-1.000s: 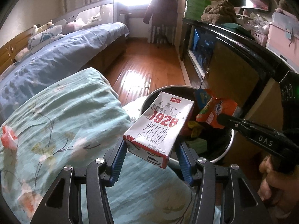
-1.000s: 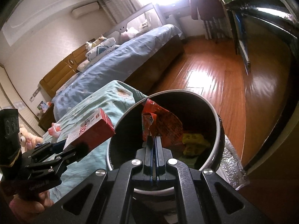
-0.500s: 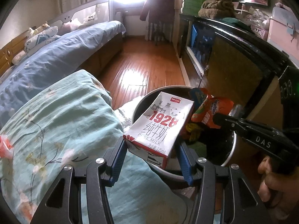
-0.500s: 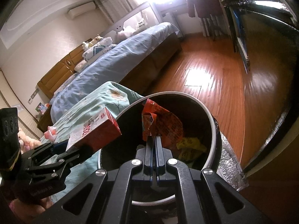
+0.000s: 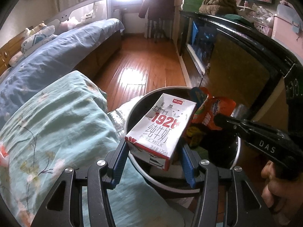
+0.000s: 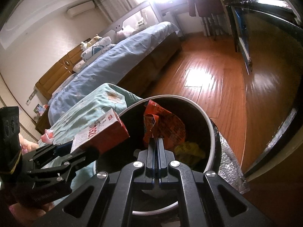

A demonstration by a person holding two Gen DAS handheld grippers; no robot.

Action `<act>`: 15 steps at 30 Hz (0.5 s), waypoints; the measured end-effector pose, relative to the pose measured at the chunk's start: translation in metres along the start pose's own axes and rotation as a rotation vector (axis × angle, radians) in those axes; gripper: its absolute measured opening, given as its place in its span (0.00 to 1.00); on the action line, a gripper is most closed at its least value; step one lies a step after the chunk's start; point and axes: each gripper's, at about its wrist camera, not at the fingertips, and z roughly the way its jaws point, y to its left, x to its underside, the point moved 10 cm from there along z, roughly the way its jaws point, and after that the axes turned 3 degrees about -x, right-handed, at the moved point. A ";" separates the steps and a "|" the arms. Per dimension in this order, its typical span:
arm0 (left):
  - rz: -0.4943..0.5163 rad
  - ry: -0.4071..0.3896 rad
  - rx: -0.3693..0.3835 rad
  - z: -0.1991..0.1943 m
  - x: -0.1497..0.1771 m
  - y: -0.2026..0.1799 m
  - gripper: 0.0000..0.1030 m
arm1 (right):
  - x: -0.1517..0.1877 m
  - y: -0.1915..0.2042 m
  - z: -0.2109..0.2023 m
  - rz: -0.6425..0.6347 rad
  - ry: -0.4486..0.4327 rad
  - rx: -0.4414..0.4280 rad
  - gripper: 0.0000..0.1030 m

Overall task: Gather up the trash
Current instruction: 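Open the left tool into the bin while the right tool releases the red wrapper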

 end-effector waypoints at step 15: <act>-0.009 0.004 0.009 0.001 -0.004 0.000 0.51 | -0.001 -0.006 -0.001 0.020 0.013 0.021 0.11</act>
